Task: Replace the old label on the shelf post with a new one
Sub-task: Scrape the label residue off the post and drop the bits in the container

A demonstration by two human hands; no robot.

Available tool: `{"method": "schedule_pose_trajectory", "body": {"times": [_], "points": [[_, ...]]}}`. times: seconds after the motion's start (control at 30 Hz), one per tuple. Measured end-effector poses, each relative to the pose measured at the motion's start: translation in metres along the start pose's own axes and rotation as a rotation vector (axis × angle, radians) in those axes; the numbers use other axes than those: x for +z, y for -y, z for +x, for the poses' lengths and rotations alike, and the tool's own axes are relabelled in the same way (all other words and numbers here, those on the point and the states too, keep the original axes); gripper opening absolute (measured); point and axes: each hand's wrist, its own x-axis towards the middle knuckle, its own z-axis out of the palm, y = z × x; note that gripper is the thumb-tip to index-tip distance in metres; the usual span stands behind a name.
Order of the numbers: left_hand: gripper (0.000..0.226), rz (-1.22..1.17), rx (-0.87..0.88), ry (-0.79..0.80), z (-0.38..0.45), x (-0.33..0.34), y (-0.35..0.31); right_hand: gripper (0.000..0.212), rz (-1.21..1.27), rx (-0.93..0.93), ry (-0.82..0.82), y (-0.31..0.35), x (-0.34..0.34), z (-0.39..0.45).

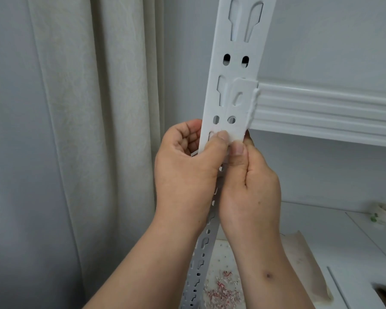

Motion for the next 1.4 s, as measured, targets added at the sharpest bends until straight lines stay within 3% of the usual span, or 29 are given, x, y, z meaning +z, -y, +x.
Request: {"method": "schedule_pose_trajectory", "body": {"times": [0.87, 1.4], "points": [[0.036, -0.034, 0.0, 0.017, 0.0014, -0.0037, 0.0016, 0.037, -0.03, 0.008, 0.022, -0.0004, -0.0027, -0.001], [0.028, 0.034, 0.042, 0.016, 0.0013, -0.003, 0.0035, 0.037, -0.009, -0.007, 0.021, -0.0035, -0.0016, -0.0007]]}}
